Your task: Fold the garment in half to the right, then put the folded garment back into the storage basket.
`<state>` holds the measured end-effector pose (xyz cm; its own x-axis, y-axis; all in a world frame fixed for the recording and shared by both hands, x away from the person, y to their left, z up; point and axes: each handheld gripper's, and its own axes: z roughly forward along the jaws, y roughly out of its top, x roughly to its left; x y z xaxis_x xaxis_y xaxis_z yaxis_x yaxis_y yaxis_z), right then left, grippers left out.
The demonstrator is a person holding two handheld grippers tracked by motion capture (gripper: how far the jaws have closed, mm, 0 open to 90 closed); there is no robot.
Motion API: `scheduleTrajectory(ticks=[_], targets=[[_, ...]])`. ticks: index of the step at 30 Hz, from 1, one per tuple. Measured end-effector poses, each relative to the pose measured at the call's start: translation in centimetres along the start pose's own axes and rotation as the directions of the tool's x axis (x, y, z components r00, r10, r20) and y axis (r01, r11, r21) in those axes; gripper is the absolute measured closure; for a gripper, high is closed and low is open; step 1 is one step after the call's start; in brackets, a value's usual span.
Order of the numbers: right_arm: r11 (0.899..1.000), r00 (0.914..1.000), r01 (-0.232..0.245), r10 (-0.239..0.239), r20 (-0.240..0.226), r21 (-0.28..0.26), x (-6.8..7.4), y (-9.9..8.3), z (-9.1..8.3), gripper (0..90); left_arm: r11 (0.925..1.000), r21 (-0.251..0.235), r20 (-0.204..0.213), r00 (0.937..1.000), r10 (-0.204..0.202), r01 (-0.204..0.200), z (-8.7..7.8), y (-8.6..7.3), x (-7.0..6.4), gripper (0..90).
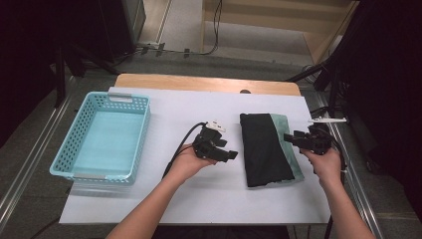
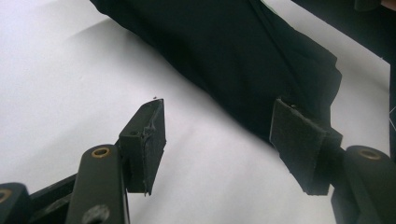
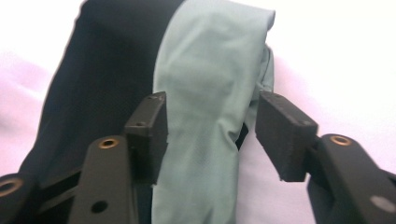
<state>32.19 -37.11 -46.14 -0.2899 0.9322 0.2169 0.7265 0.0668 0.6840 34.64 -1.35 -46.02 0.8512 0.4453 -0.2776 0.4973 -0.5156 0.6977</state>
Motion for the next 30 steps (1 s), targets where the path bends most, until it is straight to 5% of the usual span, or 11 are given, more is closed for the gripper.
scheduleTrajectory(ticks=[17, 30], targets=[[0.999, 0.9955, 0.044, -0.044, -0.085, -0.003, 1.7, -2.2, -1.5, 34.6, 0.9998, -0.010, 0.000, 0.9998, -0.018, 0.018, -0.2, 0.5, 0.4, 32.7], [0.997, 0.9913, 0.078, -0.076, -0.107, 0.013, 2.5, -3.9, -1.8, 32.9, 0.9997, 0.008, -0.013, 0.9996, -0.024, 0.024, 0.6, 1.1, 0.9, 31.4]])
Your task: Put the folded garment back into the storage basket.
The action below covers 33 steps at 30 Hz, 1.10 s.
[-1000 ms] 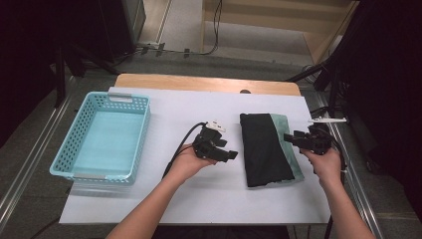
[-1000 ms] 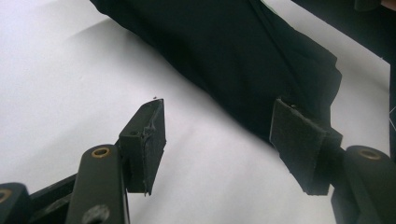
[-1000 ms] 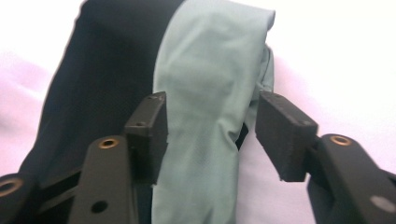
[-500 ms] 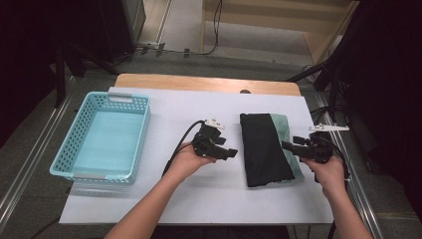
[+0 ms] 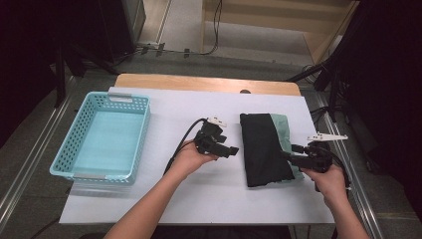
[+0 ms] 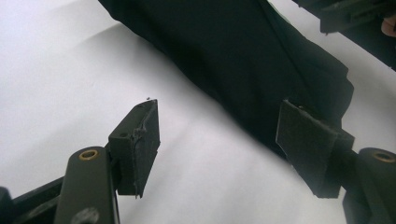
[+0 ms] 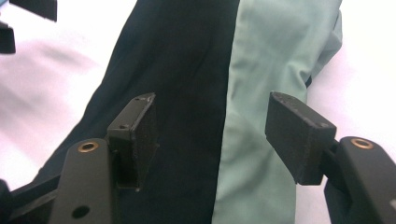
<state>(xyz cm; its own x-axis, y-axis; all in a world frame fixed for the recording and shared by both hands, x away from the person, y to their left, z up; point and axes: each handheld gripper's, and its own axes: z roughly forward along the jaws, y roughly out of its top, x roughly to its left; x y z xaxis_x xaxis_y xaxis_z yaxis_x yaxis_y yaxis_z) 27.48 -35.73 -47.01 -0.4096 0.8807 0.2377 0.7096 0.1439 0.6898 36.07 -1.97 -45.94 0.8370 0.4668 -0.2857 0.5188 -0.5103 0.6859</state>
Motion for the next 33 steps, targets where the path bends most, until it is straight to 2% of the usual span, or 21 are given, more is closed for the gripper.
scheduleTrajectory(ticks=[7, 10, 13, 16, 19, 22, 24, 29, 33], targets=[[1.000, 0.9999, -0.012, 0.012, -0.011, 0.007, -0.4, -0.4, 0.3, 32.7, 1.0000, -0.007, -0.007, 1.0000, 0.002, -0.002, 0.4, 0.4, 0.3, 31.4], [1.000, 0.9999, -0.009, 0.009, -0.009, 0.018, -0.3, -0.9, 0.4, 31.4, 0.9998, -0.016, -0.007, 0.9999, -0.011, 0.011, 0.7, 0.6, 0.4, 31.4], [1.000, 1.0000, 0.001, -0.001, -0.005, 0.021, -0.2, -1.2, 0.3, 30.7, 1.0000, -0.006, -0.011, 0.9999, 0.000, 0.000, 0.9, 0.9, 0.4, 31.4], [1.000, 0.9999, -0.012, 0.012, -0.008, 0.022, -0.2, -1.5, 0.2, 29.9, 1.0000, -0.006, -0.013, 0.9999, 0.005, -0.005, 1.1, 1.1, 0.4, 31.4], [0.999, 0.9999, -0.011, 0.011, -0.001, 0.033, -0.2, -1.9, 0.3, 29.3, 0.9999, -0.001, -0.017, 0.9997, 0.016, -0.016, 1.3, 1.4, 0.6, 31.4], [0.999, 0.9999, -0.012, 0.011, 0.009, 0.044, 0.0, -2.2, 0.3, 29.2, 0.9997, -0.022, -0.014, 0.9999, 0.009, -0.009, 1.5, 1.6, 0.7, 31.4], [0.999, 0.9998, -0.005, 0.004, 0.021, 0.034, 0.1, -2.5, 0.3, 29.2, 0.9997, -0.022, -0.011, 0.9999, 0.003, -0.003, 1.7, 1.8, 0.8, 31.3], [0.999, 0.9992, -0.006, 0.005, 0.041, 0.037, 0.2, -3.0, 0.3, 28.8, 0.9995, -0.032, -0.033, 0.9994, 0.008, -0.009, 2.2, 2.2, 0.8, 23.1], [0.999, 0.9993, -0.018, 0.016, 0.033, 0.044, -0.1, -3.3, 0.6, 28.4, 0.9993, -0.036, -0.049, 0.9988, 0.003, -0.005, 2.8, 2.6, 1.1, 23.0]])
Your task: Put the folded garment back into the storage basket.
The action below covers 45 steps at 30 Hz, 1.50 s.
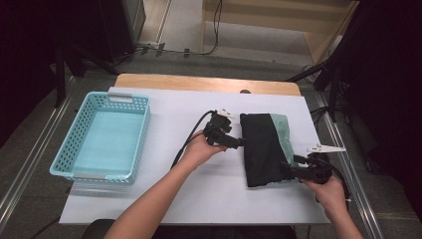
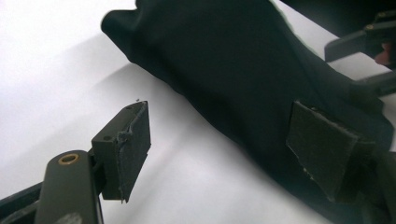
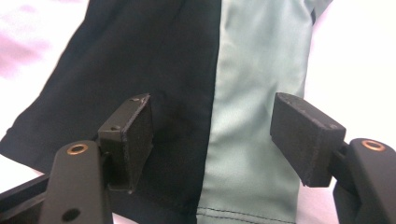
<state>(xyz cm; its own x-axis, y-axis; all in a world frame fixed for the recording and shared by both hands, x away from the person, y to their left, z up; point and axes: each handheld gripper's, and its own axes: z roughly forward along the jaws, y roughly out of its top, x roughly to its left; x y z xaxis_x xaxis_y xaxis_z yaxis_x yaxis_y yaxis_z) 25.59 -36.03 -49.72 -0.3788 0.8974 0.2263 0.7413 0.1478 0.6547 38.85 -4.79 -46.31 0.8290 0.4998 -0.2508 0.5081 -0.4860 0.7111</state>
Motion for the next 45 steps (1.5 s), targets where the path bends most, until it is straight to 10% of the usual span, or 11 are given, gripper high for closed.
scheduleTrajectory(ticks=[17, 34, 45], targets=[[0.995, 0.9946, 0.072, -0.077, 0.070, 0.069, 0.9, -0.2, 2.5, 29.8, 0.9998, 0.021, 0.003, 1.0000, -0.002, 0.002, 2.6, 0.7, 0.2, 21.5], [0.996, 0.9987, 0.013, -0.017, 0.049, 0.083, 2.0, 0.4, 2.8, 74.1, 0.9996, 0.022, -0.005, 0.9999, -0.016, 0.016, 5.4, 1.2, -0.5, 20.1], [0.994, 0.9987, 0.009, -0.014, 0.049, 0.110, 2.0, 0.9, 2.9, 74.7, 0.9914, 0.063, 0.010, 0.9933, -0.116, 0.115, 5.9, 0.9, 0.2, 46.0]])
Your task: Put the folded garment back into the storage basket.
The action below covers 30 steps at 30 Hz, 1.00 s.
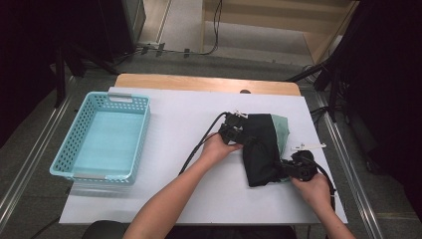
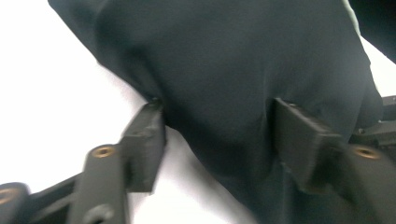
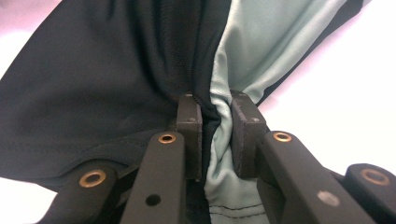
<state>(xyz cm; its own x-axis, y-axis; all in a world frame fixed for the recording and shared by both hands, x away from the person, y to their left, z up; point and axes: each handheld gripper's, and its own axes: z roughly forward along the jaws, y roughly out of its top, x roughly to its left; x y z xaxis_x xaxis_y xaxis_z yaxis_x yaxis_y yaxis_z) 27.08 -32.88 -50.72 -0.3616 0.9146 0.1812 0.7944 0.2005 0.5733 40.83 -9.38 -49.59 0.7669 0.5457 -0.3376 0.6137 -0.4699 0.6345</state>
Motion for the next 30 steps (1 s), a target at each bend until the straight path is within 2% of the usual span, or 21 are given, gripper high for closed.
scheduleTrajectory(ticks=[1, 4, 8, 13, 17, 23, 30], targets=[[1.000, 1.0000, -0.002, 0.002, -0.006, 0.001, 0.0, 0.0, 0.0, 74.8, 1.0000, 0.000, -0.003, 1.0000, -0.008, 0.008, 0.0, 0.0, 0.1, 49.0], [1.000, 0.9996, -0.017, 0.017, -0.023, 0.004, -0.1, 0.2, 0.1, 75.0, 0.9977, -0.008, 0.015, 0.9977, -0.067, 0.067, 0.0, 0.0, 0.3, 64.3], [1.000, 0.9990, -0.027, 0.028, -0.036, 0.014, 0.0, 0.5, 0.0, 75.5, 0.9972, -0.004, 0.021, 0.9970, -0.074, 0.074, -0.2, 0.0, 0.2, 75.9], [1.000, 0.9987, -0.026, 0.026, -0.043, -0.005, 0.3, 0.9, -0.8, 76.0, 0.9972, -0.029, 0.027, 0.9973, -0.068, 0.069, -1.0, 0.3, 0.2, 78.6], [0.999, 0.9985, -0.019, 0.017, -0.052, -0.033, 0.7, 1.2, -1.3, 76.2, 0.9948, -0.048, 0.052, 0.9948, -0.087, 0.090, -1.8, 0.5, 0.6, 79.4], [0.998, 0.9976, -0.005, 0.001, -0.069, -0.065, 1.6, 1.8, -2.1, 76.4, 0.9937, -0.068, 0.064, 0.9943, -0.085, 0.089, -3.3, 0.8, 0.7, 79.4], [0.995, 0.9958, -0.013, 0.004, -0.092, -0.101, 2.7, 2.6, -3.3, 76.4, 0.9931, -0.092, 0.076, 0.9949, -0.067, 0.073, -5.5, 1.2, 0.6, 79.3]])
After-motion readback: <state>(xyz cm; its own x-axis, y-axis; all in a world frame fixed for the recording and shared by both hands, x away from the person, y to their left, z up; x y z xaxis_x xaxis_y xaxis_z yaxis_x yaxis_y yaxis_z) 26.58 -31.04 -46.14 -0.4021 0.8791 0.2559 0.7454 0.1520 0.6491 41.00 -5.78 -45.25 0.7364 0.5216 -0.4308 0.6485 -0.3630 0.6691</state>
